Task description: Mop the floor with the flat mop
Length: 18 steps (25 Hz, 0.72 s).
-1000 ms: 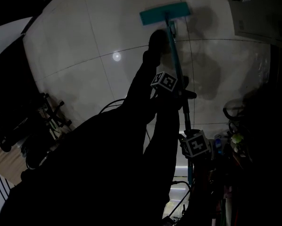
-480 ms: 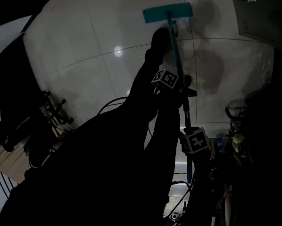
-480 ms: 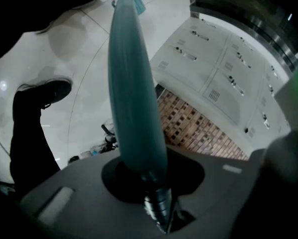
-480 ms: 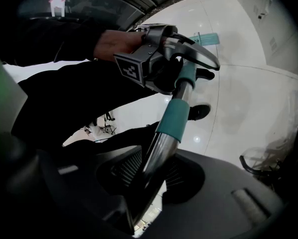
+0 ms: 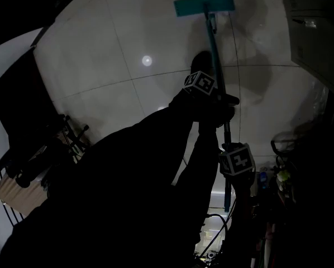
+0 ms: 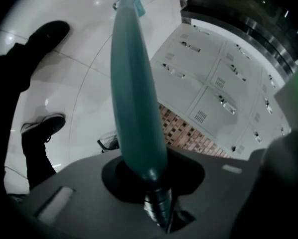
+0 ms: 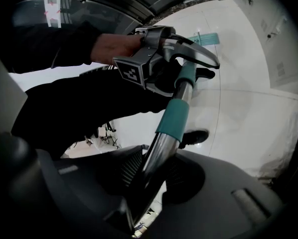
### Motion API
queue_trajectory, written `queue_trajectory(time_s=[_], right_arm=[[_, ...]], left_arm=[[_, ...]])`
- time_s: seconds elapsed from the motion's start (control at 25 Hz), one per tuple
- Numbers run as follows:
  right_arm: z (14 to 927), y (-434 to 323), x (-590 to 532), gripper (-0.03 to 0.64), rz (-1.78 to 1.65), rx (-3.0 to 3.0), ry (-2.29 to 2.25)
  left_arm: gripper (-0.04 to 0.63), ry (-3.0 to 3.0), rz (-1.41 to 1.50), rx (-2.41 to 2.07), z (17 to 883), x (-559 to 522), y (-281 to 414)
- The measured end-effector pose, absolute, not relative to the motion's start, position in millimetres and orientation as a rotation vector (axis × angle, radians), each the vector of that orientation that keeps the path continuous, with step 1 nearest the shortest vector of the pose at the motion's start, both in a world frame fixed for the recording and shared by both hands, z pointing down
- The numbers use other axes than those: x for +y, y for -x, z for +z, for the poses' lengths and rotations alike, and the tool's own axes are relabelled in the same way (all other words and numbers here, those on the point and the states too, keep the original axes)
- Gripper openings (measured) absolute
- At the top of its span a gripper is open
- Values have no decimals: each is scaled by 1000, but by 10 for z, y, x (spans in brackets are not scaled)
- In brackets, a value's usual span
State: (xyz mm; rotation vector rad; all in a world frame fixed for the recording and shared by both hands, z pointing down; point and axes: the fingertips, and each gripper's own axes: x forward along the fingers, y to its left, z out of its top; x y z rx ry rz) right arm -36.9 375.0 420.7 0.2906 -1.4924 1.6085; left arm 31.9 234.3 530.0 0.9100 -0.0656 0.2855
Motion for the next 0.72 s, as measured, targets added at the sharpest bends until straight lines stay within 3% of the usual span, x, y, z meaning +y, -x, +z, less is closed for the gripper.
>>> queue_trajectory(time_s=[0.44, 0.72], right_arm=[[4622, 695, 1973, 107, 1624, -1519, -383], [4864, 831, 1473, 67, 1686, -1483, -340]], left_arm=[[85, -975, 283, -44, 5506, 464, -5], [83, -1013, 257, -113, 5691, -177, 108]])
